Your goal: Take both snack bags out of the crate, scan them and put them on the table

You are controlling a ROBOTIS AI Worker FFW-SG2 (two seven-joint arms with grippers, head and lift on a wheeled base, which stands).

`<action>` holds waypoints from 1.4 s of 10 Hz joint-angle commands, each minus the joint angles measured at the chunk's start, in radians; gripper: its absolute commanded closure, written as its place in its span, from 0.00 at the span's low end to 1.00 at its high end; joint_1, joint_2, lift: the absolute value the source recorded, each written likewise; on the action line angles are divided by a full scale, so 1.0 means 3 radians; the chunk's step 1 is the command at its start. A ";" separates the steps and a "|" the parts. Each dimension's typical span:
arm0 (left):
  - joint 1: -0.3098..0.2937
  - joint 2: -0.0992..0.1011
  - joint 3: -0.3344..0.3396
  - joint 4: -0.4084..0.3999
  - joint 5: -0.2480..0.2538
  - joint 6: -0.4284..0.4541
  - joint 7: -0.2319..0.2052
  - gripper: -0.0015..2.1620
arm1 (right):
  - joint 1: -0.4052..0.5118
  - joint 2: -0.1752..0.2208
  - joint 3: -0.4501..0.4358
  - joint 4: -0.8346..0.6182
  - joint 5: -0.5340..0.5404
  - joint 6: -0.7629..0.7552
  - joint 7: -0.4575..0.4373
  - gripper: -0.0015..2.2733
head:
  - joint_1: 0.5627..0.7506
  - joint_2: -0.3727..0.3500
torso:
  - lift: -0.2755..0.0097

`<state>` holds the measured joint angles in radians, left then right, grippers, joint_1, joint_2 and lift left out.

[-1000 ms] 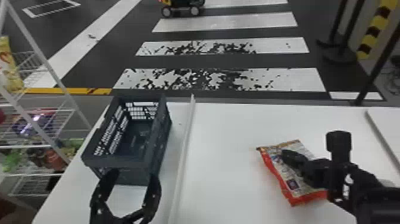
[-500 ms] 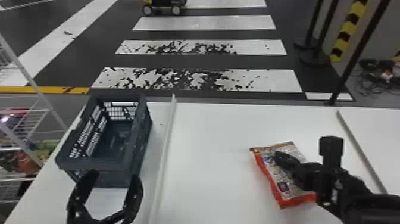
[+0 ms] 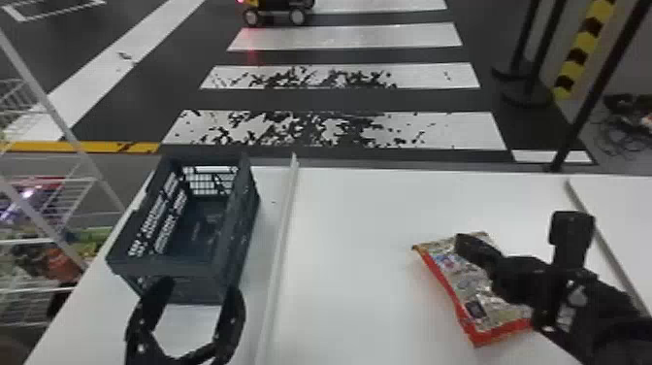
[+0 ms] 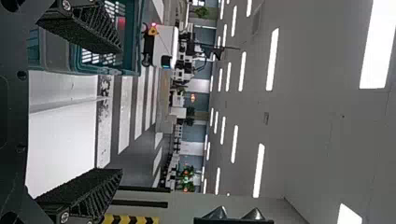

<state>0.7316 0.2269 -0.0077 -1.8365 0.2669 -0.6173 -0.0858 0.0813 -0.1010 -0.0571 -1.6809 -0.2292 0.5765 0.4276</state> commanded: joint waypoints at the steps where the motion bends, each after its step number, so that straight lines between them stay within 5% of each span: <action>1: -0.0005 0.0000 0.0000 0.0001 0.0000 0.0000 0.0000 0.04 | 0.0041 -0.0001 -0.0173 -0.0114 0.0109 0.0152 -0.0070 0.99 | 0.70 0.67 | 0.64; 8: -0.0081 -0.0005 -0.0046 0.0103 0.0005 0.0000 0.0000 0.04 | 0.0302 -0.0037 -0.0480 -0.0318 0.0549 0.0285 -0.0203 0.99 | 0.70 0.46 | 0.64; 14: -0.0117 -0.0005 -0.0046 0.0154 0.0026 0.0000 0.0000 0.04 | 0.0363 -0.0072 -0.0434 -0.0375 0.0697 0.0408 -0.0101 0.99 | 0.70 0.44 | 0.64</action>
<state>0.6966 0.2255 -0.0215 -1.7906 0.2739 -0.6173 -0.0859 0.1877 -0.1220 -0.1884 -1.7934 -0.0232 0.6976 0.3953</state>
